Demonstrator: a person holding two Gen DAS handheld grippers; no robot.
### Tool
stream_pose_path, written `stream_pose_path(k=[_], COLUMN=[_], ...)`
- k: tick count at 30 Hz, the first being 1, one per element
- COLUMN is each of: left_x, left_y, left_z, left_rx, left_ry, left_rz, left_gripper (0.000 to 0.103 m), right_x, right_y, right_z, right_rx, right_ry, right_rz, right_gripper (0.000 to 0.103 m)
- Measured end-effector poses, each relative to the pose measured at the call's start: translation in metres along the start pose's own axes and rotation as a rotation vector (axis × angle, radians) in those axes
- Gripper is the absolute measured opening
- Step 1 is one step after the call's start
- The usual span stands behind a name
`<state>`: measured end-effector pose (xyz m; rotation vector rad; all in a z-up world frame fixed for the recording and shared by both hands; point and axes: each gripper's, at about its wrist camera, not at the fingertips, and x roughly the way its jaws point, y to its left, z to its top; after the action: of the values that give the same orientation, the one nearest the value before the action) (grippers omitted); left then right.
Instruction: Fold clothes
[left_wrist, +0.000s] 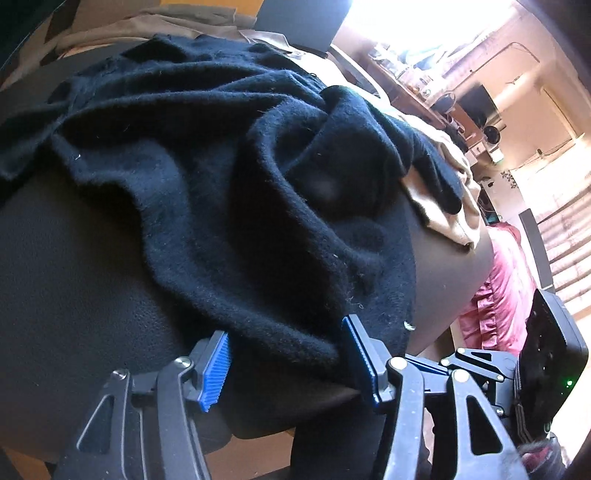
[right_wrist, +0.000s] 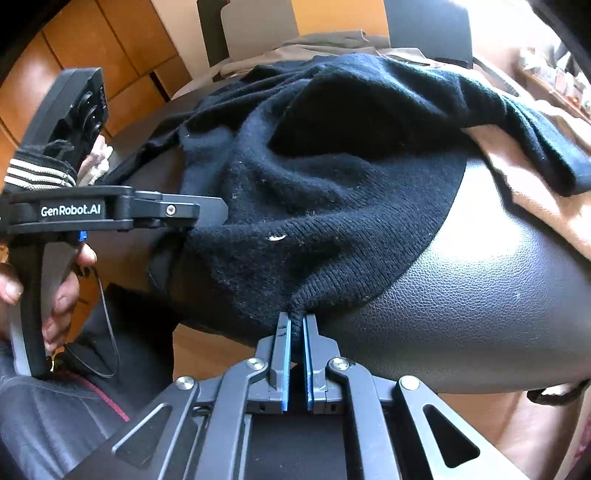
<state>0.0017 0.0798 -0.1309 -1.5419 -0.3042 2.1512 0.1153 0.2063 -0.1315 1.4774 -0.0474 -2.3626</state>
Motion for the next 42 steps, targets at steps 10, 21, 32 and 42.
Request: stream_pose_path(k=[10,21,32,42], left_x=[-0.011,-0.052,-0.097,-0.145], left_y=[0.027,0.069,0.139,0.159], left_z=[-0.003,-0.032,-0.05,0.014], left_rx=[-0.028,0.001,-0.126,-0.143], left_ry=[-0.052,-0.097,-0.084,-0.306], left_rz=[-0.042,-0.044,0.016,0.166], left_gripper=[0.005,0.004,0.006,0.014], right_x=[0.013,-0.022,0.022,-0.021], right_y=[0.035,-0.004,0.033,0.024], right_z=[0.003,0.047,0.055,0.113], right_rx=[-0.091,-0.011,-0.027,-0.072], right_ry=[0.039,-0.095,0.073,-0.102], right_rz=[0.076,0.039,0.179,0.189], right_gripper=[0.011,0.016,0.018,0.044])
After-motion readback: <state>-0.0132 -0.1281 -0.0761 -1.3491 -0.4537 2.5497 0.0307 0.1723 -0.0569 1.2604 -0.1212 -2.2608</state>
